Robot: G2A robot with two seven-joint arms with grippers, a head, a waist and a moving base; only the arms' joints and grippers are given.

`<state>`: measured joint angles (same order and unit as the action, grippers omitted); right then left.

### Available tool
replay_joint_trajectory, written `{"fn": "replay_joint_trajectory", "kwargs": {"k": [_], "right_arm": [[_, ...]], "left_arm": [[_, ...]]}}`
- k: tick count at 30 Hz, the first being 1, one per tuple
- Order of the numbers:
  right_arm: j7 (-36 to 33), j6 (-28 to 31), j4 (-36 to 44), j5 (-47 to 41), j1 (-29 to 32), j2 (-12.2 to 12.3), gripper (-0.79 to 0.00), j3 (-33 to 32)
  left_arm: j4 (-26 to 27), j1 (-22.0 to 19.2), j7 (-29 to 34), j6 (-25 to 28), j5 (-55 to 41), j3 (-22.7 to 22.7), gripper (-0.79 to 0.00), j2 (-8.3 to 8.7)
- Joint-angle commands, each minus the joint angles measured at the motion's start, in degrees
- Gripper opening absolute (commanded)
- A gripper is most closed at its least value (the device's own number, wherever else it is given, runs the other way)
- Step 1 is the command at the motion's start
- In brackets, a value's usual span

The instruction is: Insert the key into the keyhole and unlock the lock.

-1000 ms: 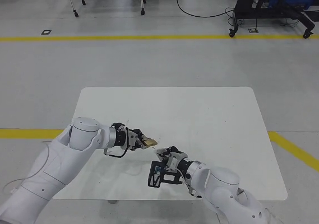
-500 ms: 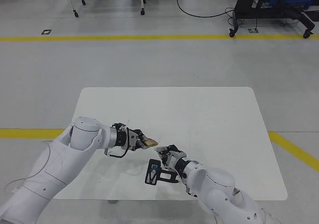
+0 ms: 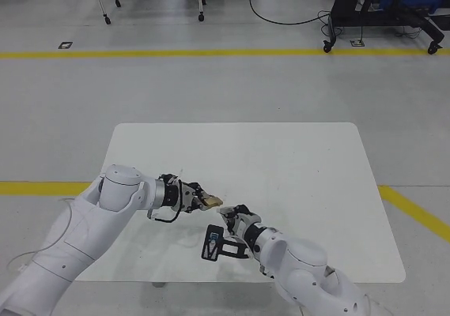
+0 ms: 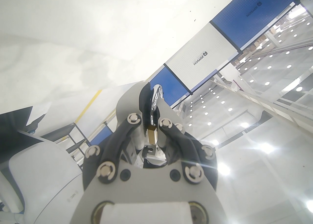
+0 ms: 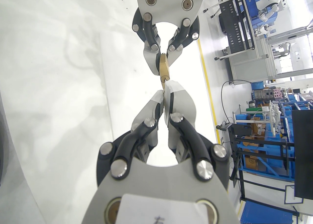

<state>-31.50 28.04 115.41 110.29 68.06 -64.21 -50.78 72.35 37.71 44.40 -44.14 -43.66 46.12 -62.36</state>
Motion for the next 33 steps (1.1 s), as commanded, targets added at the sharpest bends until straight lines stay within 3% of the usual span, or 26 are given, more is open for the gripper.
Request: {"fn": "replay_joint_trajectory", "kwargs": {"k": [1, 26, 28, 29, 33], "right_arm": [[-0.17, 0.00, -0.01, 0.48, 0.06, -0.13, -0.785, 0.19], [-1.70, 0.14, -0.04, 2.97, 0.67, -1.85, -0.785, 1.36], [-1.64, 0.44, 0.06, 2.81, 0.76, -1.93, -0.523, 1.12], [-1.57, 0.51, 0.13, 2.70, 0.86, -1.96, -0.465, 0.98], [-1.34, 0.52, 0.43, 2.28, 1.37, -2.05, -0.434, 0.24]], "left_arm": [[0.17, 0.11, 0.18, -0.15, 0.04, 0.03, -0.785, -0.03], [3.65, 2.25, 0.53, -2.25, 0.33, 1.81, -0.785, 0.31], [3.72, 2.38, 0.62, -2.22, 0.37, 2.00, -0.785, 0.36], [3.76, 2.45, 0.64, -2.22, 0.41, 2.08, -0.785, 0.39], [3.81, 2.69, 0.73, -2.13, 0.53, 2.33, -0.785, 0.45]]}}
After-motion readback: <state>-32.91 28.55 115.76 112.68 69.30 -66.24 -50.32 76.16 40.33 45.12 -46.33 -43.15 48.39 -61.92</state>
